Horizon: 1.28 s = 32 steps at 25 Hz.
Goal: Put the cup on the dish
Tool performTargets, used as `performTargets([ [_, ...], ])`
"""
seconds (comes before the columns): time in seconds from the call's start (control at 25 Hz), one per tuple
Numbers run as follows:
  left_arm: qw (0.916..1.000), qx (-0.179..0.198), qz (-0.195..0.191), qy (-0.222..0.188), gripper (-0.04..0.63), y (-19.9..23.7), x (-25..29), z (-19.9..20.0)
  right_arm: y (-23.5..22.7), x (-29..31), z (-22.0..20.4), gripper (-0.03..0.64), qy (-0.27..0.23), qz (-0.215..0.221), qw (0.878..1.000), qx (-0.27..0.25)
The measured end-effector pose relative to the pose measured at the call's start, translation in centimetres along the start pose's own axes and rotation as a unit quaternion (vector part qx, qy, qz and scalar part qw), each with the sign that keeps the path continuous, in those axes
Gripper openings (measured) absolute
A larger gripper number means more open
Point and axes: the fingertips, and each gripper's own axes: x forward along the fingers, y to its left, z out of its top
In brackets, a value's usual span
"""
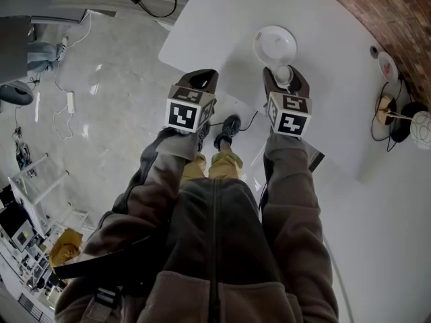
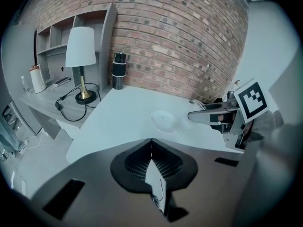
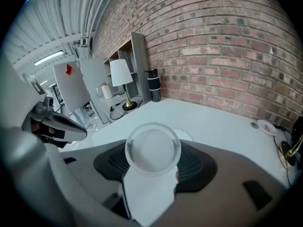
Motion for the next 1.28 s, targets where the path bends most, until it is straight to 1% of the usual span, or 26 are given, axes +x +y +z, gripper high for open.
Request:
performTargets([
  [0.16,0.9998,-0.013,0.002,0.016,0.006,0.2,0.6,-0.7,-0.5,1.5,-0.7,0.264,0.012,0.003,1.0,-0.004],
  [0.52,0.9989,-0.025,0.004,0.038,0.006,0.4,1.6,-3.1,-1.8,5.5,-1.3,0.264,0.031,0.01,0.999,-0.022],
  [0.8,0.9985,-0.027,0.012,0.045,0.006,1.2,2.2,-3.7,-3.1,8.1,-1.8,0.264,0.042,0.006,0.999,-0.022],
  [1.04,0.9977,-0.037,0.022,0.053,0.006,2.1,2.3,-4.8,-3.7,10.2,-2.2,0.264,0.051,0.003,0.998,-0.037],
  [1.28,0.9972,-0.049,0.029,0.049,0.006,3.0,2.2,-5.0,-4.5,11.1,-2.1,0.264,0.063,-0.006,0.997,-0.051],
])
